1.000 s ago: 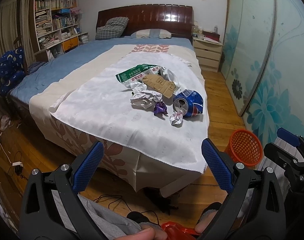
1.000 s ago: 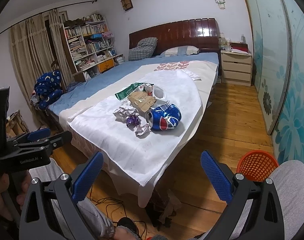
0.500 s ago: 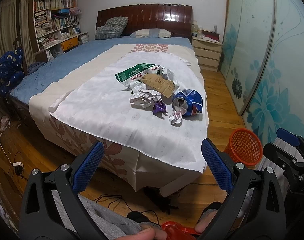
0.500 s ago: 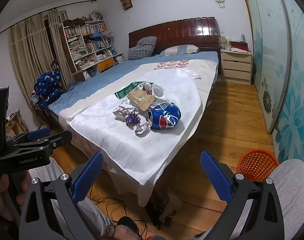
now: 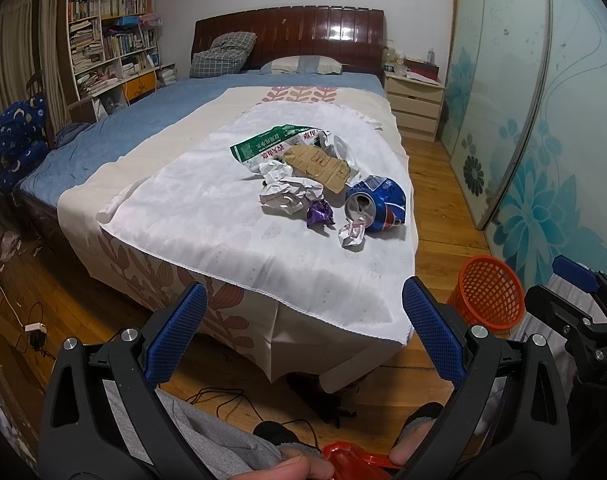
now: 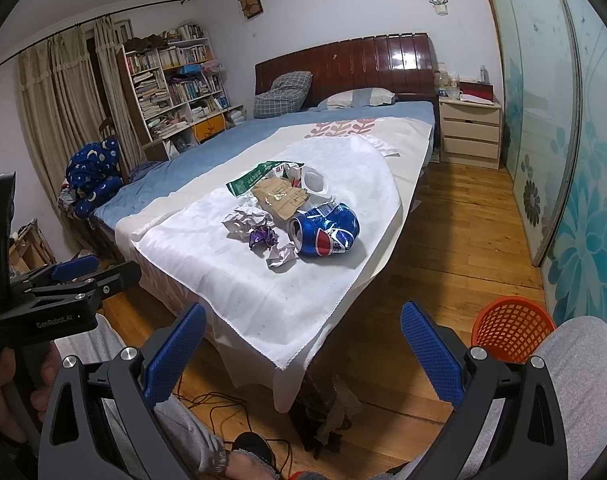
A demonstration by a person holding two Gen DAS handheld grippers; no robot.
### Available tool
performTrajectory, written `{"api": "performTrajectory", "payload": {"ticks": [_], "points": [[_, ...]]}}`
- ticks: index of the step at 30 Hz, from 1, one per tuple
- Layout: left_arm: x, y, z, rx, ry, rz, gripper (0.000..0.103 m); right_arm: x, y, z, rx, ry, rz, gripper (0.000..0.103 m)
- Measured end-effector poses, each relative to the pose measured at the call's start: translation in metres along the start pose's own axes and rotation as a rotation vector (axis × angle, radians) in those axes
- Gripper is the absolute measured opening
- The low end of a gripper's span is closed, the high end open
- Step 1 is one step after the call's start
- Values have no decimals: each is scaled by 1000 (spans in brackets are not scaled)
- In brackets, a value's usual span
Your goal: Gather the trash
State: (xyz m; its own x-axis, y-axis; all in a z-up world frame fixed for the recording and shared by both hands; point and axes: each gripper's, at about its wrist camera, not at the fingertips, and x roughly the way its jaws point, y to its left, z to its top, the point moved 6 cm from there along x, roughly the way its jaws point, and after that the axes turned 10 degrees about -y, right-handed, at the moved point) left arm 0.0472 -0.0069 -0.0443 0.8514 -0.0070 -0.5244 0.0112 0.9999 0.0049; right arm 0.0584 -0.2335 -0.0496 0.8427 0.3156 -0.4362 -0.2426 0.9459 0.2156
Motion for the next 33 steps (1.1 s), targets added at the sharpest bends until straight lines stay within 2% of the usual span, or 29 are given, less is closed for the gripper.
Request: {"api": "performTrajectory", "payload": {"ticks": [8,13,19,22,25,28,29,33], "points": [[1,0,-3,1,3,0,97,7,-1,-2,-1,15,11,96],[4,1,-6,0,12,1,97,33,-11,6,7,36,28,96],[9,0,-9,6,30,4,97,122,-42,42,10,72,38,96],[10,1,-10,10,41,11,97,190,-65,47,66,159,55,96],[12,3,-11,14,49,21,97,258,-86,45,133,257,84,95],[15,5,-13,16,62,33,97,300,-98,36,186,302,96,91],[17,6,-14,13,71,35,97,316,-100,31,221,320,127,91],[24,9,-18,-3,104,40,97,352,-87,8,243,375,192,76]]}}
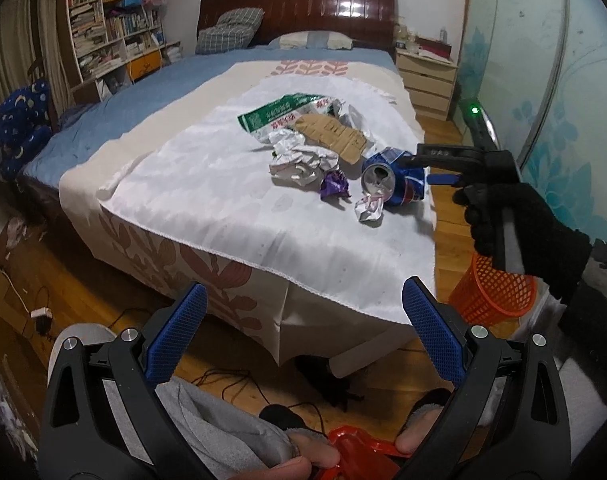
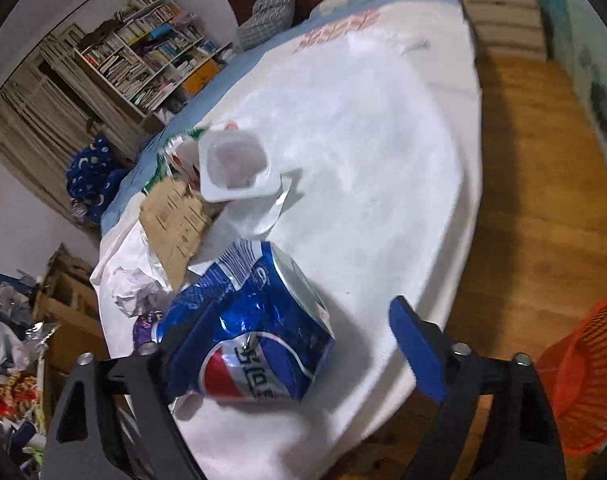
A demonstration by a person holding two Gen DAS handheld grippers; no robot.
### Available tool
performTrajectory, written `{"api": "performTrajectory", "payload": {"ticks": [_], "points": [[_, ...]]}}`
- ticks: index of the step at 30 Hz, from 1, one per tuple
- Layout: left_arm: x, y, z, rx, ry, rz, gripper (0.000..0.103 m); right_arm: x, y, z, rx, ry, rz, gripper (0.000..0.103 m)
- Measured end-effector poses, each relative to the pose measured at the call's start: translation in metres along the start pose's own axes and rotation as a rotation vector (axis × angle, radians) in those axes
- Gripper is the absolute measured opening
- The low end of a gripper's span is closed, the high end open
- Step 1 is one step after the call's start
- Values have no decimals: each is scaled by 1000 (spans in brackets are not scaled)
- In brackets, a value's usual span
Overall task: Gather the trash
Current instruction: 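Reach the right tool to the blue Pepsi can and grasp it, then grasp the crumpled white paper with the left tool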
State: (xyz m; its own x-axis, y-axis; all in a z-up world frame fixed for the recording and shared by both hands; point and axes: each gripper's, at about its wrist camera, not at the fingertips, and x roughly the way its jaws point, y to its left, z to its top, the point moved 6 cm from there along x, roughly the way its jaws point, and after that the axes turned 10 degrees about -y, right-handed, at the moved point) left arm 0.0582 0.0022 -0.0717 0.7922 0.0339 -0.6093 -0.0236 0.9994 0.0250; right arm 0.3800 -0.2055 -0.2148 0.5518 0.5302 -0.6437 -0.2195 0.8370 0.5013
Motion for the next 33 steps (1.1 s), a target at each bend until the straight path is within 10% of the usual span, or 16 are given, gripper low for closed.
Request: {"api": "performTrajectory", "payload": {"ticks": [10,23,33], "points": [[29,-8,24,-2,11,17,97,29,6,9,113,-29,218,31],[114,-18,93,-81,7,25,97,46,11,-16,104,60,230,47],[145,-14,85,-68,61,53,97,33,27,-4,81,6,272,27]]}}
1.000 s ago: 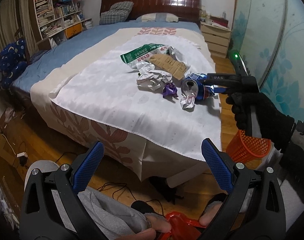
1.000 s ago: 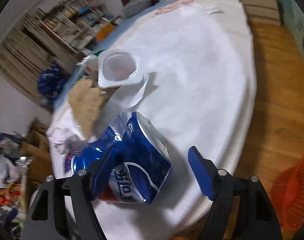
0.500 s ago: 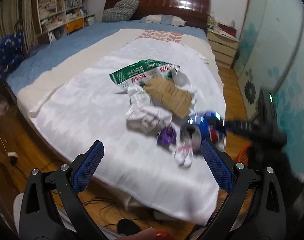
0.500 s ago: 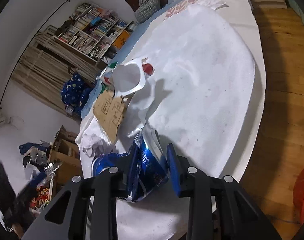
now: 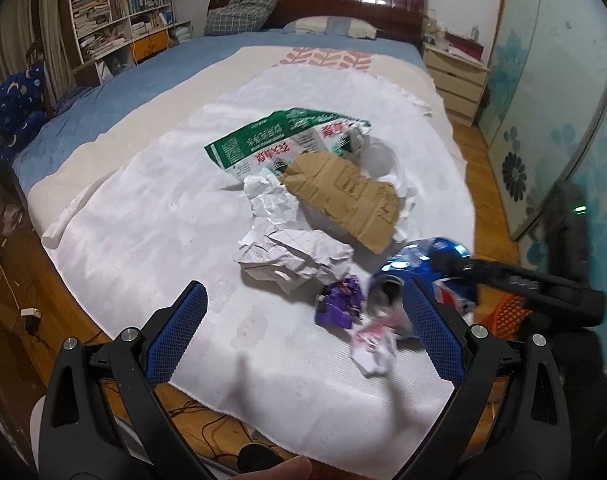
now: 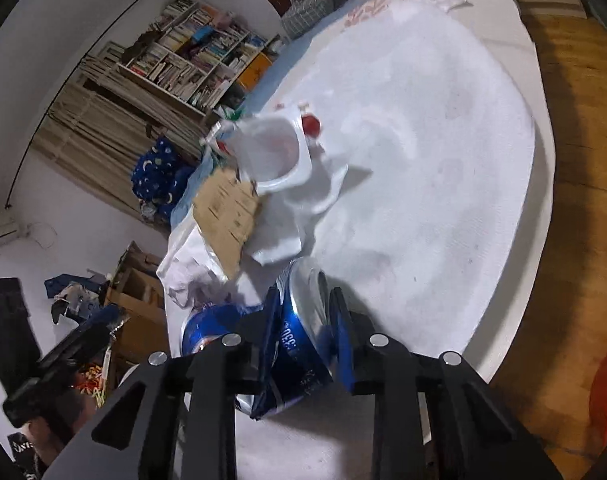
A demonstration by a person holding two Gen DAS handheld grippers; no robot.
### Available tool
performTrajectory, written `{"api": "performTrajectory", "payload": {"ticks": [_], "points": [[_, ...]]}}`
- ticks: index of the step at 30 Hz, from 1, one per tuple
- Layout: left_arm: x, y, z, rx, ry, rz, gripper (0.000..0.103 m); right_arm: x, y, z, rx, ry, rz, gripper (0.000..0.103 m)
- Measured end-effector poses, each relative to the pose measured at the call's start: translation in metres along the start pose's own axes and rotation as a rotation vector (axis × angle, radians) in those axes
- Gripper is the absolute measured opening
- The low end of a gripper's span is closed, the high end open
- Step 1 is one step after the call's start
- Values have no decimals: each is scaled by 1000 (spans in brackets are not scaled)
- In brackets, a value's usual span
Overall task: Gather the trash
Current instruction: 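Grasp the crumpled white paper with the left tool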
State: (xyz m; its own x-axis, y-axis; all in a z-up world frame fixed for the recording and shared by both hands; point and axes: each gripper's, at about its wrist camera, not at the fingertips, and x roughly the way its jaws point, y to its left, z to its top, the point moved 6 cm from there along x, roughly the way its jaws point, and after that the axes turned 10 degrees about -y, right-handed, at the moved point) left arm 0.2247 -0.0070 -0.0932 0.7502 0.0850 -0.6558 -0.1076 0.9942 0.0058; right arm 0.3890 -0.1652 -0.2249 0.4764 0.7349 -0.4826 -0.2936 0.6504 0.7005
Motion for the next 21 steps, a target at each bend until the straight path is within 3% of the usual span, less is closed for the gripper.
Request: {"api": "performTrajectory", "payload": {"ticks": [5,10,14,15,21], "points": [[32,5,8,-25,46,9,97,-3,10,0,-22,-3,-14,26],[65,15,4,-127,121,8,95,-11,2,2,4,-23,-24,26],[68,23,-4,-183,141,8,75,-18,-2,4,14,-41,-30,26],[66,25,-5,-190,138,6,64,-20,-2,6,16,-45,-30,26],[46,38,-6,-255,90,-18,62,-30,3,15,27,-81,-13,26]]}}
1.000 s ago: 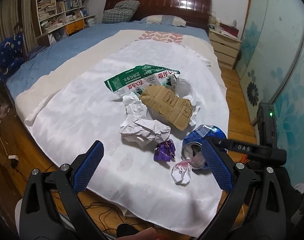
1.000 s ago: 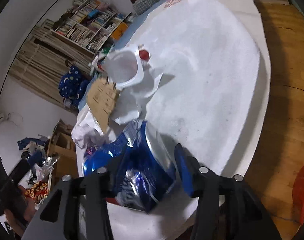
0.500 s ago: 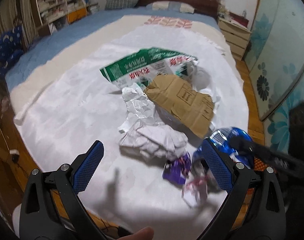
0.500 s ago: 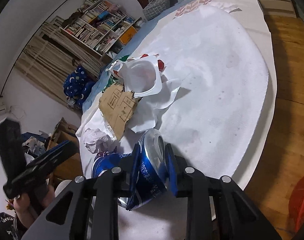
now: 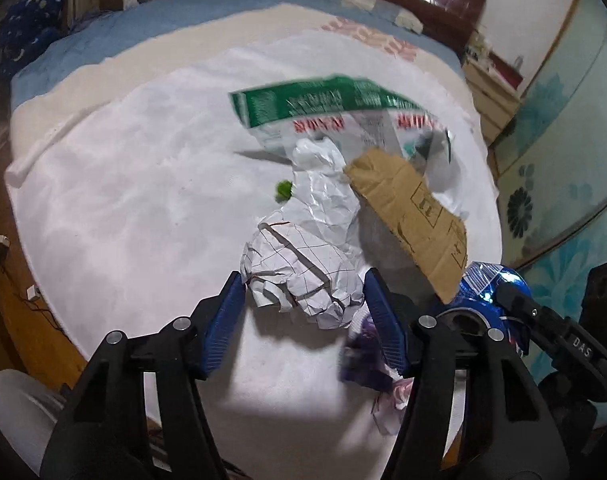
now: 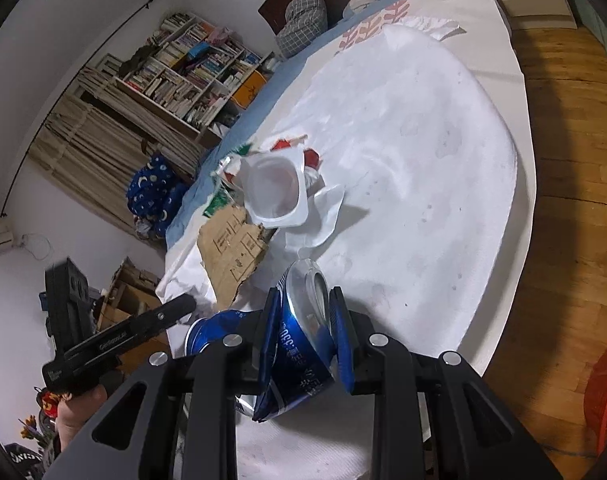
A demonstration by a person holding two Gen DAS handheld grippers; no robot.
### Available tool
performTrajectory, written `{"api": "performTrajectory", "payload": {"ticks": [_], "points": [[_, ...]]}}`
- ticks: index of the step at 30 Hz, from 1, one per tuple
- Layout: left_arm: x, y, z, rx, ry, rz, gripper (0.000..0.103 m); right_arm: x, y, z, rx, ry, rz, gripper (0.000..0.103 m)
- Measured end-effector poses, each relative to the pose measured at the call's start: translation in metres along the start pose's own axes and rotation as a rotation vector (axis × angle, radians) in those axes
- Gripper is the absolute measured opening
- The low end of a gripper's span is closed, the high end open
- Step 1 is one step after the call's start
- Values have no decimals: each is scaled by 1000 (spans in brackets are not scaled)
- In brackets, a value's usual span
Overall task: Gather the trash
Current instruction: 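Grasp the crumpled white paper with the left tool, then carry the can and paper to the orange basket and open both tools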
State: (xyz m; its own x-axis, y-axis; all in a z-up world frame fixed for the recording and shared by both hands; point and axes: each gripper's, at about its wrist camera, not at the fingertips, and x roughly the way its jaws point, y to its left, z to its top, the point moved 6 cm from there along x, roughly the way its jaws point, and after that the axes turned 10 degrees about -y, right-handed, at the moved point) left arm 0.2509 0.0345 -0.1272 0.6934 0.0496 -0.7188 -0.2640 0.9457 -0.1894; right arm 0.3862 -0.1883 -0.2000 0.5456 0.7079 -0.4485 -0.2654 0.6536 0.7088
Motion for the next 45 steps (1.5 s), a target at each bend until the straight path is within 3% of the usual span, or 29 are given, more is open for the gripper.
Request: {"api": "performTrajectory", "payload": {"ticks": [10,14,17,20,26,30,34,37,40,42,45], "points": [[-62,13,43,-21,-156,3,62,-66,23,38,-27,-130,92,26],[-73,14,53,-26,-187,21,62,-99,15,42,-34,-165,87,26],[-84,0,56,-12,-205,-14,62,-122,16,38,-42,-192,76,26],[-103,-37,59,48,-245,-83,62,-163,14,42,-58,-244,50,26],[-140,-166,41,235,-302,-317,62,-290,7,56,-109,-443,-72,26],[-133,-246,20,328,-281,-458,62,-380,-25,65,-115,-545,-239,26],[-98,-336,-11,434,-217,-569,62,-449,-85,65,-105,-556,-445,26],[-46,-407,-58,525,-91,-666,62,-479,-150,63,-82,-500,-590,26],[22,-455,-122,620,73,-666,62,-481,-227,52,-58,-396,-732,27],[75,-471,-171,656,214,-629,62,-461,-284,36,-6,-293,-768,26],[128,-481,-227,717,339,-568,62,-418,-354,-1,24,-125,-811,26]]}}
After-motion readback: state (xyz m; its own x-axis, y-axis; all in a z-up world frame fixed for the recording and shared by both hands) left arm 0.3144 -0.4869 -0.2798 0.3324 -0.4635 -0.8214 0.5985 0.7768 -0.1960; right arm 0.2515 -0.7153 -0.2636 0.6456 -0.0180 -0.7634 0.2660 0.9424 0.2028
